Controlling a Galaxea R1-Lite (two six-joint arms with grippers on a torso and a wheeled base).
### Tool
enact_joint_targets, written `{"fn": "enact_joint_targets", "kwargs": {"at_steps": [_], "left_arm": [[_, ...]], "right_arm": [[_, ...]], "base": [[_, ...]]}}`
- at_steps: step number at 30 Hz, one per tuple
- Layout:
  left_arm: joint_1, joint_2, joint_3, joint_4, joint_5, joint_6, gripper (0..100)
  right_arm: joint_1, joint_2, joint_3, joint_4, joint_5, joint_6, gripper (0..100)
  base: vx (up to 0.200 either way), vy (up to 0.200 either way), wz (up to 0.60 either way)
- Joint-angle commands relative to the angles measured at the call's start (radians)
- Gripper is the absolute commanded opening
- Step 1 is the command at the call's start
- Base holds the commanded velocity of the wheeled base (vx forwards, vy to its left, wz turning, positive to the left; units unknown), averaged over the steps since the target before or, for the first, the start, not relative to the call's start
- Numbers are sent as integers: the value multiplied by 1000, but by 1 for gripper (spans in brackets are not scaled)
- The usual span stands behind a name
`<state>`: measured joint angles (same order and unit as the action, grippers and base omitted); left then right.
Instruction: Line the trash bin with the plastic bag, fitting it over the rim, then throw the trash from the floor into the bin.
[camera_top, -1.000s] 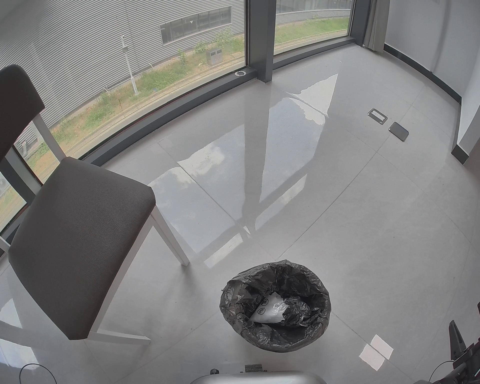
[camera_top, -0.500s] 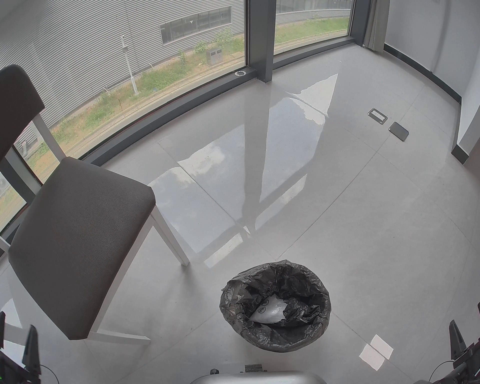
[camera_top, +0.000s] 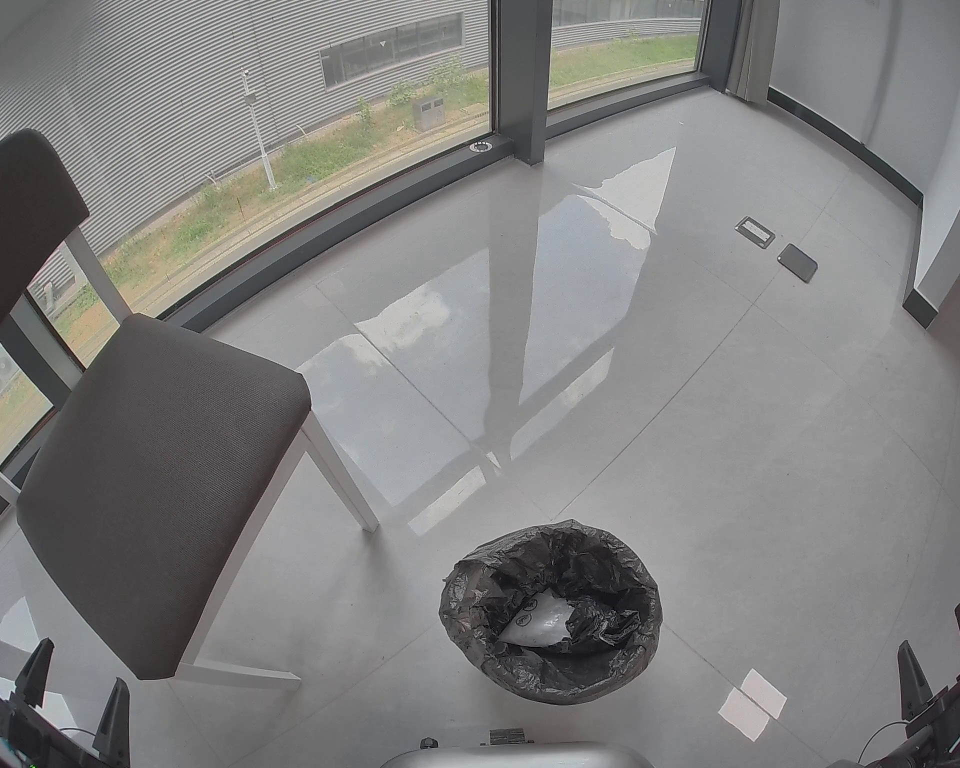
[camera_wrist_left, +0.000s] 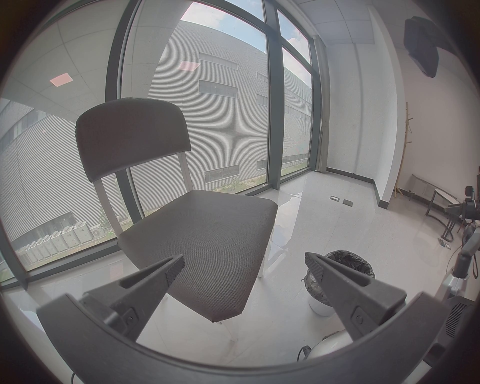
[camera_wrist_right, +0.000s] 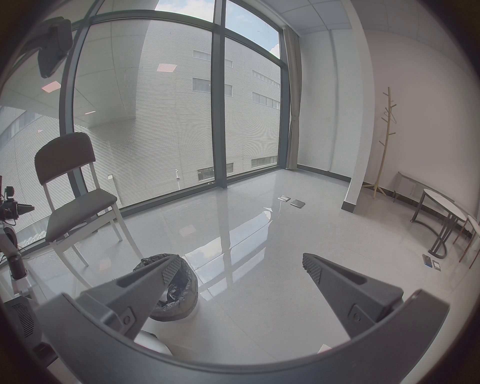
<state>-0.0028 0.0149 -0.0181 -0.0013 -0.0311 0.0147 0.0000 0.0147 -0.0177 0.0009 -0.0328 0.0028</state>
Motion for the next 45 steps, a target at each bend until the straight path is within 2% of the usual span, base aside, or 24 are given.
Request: {"fn": "enact_joint_targets", "kwargs": {"at_steps": [1,45], "left_arm": [[0,-15,18,0,0,-1,100],[0,-15,18,0,0,-1,100]], "right_arm": [[0,-7,18,-2,2,-1,100],[0,-5,18,-2,8,-4,100]], "base": [[0,0,0],[0,0,0]]}}
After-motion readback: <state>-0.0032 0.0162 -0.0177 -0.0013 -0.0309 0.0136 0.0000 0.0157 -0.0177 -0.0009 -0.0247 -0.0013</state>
